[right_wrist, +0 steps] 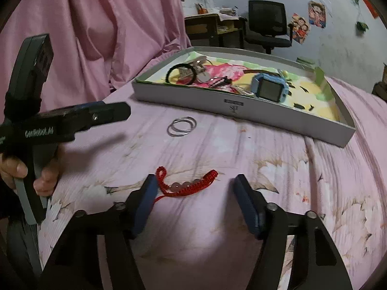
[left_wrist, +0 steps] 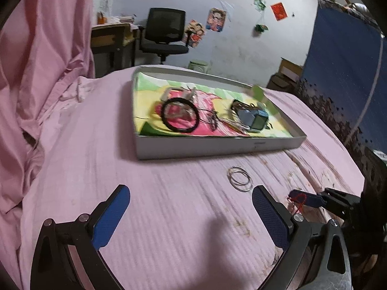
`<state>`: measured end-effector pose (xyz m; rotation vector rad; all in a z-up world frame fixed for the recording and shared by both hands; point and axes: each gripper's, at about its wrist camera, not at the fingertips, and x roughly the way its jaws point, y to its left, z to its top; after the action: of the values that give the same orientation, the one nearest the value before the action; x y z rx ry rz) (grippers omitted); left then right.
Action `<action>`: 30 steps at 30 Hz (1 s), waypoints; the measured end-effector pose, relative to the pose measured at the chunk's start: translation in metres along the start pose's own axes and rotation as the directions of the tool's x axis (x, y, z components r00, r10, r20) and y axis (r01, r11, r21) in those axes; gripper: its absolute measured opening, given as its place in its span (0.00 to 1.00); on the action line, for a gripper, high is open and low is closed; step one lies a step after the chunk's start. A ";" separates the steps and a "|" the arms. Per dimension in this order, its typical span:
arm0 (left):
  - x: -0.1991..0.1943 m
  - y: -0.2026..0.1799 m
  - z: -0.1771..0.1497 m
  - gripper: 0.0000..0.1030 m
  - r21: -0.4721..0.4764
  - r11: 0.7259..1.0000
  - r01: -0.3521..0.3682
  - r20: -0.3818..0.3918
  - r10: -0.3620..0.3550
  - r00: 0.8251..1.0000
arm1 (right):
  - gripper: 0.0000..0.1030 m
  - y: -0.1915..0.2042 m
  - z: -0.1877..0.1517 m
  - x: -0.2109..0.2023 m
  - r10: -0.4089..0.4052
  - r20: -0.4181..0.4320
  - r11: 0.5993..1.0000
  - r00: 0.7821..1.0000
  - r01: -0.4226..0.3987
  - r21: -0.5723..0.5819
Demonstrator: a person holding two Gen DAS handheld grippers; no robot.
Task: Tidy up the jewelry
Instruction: 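Grasp the red beaded bracelet with right tool while left tool grasps the double silver rings, then lift the bracelet and rings and carry both tools over the tray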
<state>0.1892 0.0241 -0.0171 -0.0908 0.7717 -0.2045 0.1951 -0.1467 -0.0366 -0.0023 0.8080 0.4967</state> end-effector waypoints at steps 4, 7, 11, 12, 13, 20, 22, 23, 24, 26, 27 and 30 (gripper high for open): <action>0.008 -0.006 0.002 0.93 0.023 0.999 0.026 -0.033 -0.026 0.999 | 0.48 -0.010 -0.001 0.002 0.000 -0.006 0.999 1.000 0.000 0.050; 0.014 -0.012 0.005 0.88 0.041 0.998 0.044 -0.054 -0.042 0.998 | 0.43 -0.016 -0.002 0.003 -0.005 -0.010 0.997 1.000 0.006 0.075; 0.022 -0.023 0.007 0.82 0.081 0.995 0.065 -0.087 -0.058 0.995 | 0.38 -0.023 -0.002 0.004 -0.018 -0.013 0.995 1.000 0.020 0.100; 0.025 -0.026 0.007 0.79 0.093 0.993 0.070 -0.096 -0.061 0.994 | 0.35 -0.025 -0.003 0.004 -0.024 -0.013 0.994 1.000 0.025 0.104; 0.027 -0.029 0.008 0.77 0.105 0.992 0.074 -0.105 -0.063 0.992 | 0.33 -0.026 -0.003 0.003 -0.031 -0.014 0.994 0.999 0.032 0.108; 0.039 -0.047 0.010 0.58 0.174 0.981 0.090 -0.149 -0.065 0.987 | 0.28 -0.038 -0.004 0.003 -0.056 -0.018 0.989 0.998 0.058 0.136; 0.043 -0.053 0.010 0.51 0.199 0.976 0.090 -0.161 -0.058 0.985 | 0.27 -0.040 -0.004 0.002 -0.060 -0.018 0.988 0.998 0.062 0.142; 0.045 -0.056 0.011 0.45 0.208 0.974 0.089 -0.166 -0.055 0.985 | 0.27 -0.041 -0.004 0.002 -0.061 -0.017 0.988 0.998 0.063 0.144; 0.045 -0.057 0.010 0.41 0.215 0.973 0.088 -0.170 -0.052 0.984 | 0.27 -0.042 -0.004 0.002 -0.062 -0.016 0.987 0.998 0.064 0.147; 0.046 -0.061 0.010 0.35 0.229 0.970 0.087 -0.174 -0.047 0.984 | 0.27 -0.043 -0.005 0.002 -0.062 -0.015 0.987 0.998 0.063 0.149; 0.046 -0.061 0.010 0.29 0.231 0.969 0.090 -0.175 -0.049 0.983 | 0.27 -0.043 -0.005 0.002 -0.062 -0.014 0.987 0.998 0.063 0.150; 0.046 -0.062 0.010 0.28 0.236 0.967 0.097 -0.178 -0.056 0.982 | 0.26 -0.043 -0.006 0.002 -0.061 -0.011 0.987 0.998 0.062 0.151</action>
<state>0.2186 -0.0468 -0.0317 0.1319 0.9083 -0.3833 0.2098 -0.1853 -0.0499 0.1109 0.8480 0.3760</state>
